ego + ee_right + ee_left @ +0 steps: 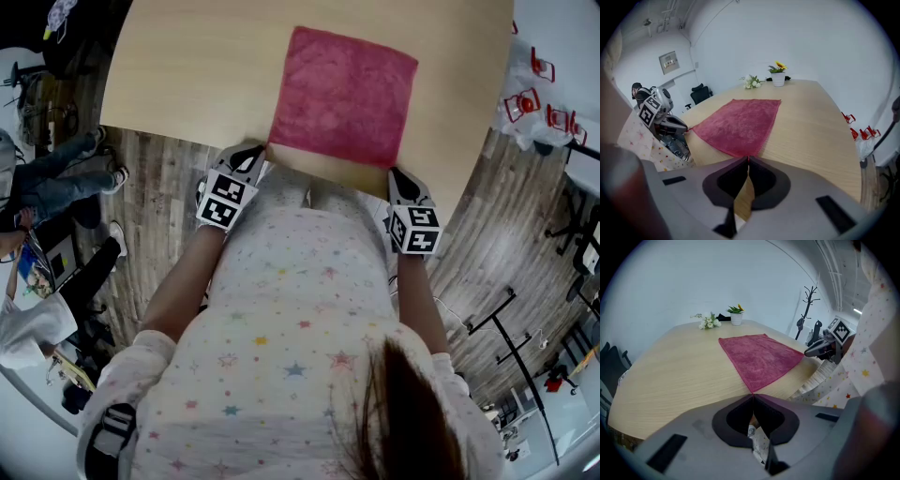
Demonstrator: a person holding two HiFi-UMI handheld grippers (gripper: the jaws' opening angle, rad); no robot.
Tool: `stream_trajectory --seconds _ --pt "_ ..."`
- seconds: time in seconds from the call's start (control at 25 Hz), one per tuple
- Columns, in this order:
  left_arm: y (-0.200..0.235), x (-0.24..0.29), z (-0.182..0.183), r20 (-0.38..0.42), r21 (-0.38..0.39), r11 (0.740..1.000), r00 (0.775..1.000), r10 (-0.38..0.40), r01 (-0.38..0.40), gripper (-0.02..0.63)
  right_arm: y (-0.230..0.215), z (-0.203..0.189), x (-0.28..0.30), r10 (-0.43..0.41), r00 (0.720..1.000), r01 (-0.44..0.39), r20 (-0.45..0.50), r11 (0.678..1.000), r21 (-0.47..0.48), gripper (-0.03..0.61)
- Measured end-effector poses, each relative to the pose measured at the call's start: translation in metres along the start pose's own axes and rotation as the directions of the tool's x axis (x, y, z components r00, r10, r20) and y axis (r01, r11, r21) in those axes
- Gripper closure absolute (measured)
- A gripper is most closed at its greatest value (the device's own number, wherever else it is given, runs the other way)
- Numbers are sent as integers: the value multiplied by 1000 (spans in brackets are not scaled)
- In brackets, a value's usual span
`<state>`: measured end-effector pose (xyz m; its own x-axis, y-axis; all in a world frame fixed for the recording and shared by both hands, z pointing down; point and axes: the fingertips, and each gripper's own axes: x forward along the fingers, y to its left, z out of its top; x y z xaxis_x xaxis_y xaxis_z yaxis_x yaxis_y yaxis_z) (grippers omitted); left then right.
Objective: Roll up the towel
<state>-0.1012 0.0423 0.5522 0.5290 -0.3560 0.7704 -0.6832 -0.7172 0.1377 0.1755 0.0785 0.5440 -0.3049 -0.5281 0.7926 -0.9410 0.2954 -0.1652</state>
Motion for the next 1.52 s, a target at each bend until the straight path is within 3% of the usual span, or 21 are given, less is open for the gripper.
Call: stream_trajectory --seconds 0.92,1.32,1.52 --pt "33 -11 53 91 -13 999 995 40 -39 598 -11 43 -2 19 999 -20 44 1000 7 569" --pt "52 13 61 49 -69 997 998 43 -40 598 -27 56 18 0 999 -1 39 1000 16 570" --pt "60 23 65 66 -74 994 994 83 -78 595 -33 52 27 -22 999 22 25 999 25 569"
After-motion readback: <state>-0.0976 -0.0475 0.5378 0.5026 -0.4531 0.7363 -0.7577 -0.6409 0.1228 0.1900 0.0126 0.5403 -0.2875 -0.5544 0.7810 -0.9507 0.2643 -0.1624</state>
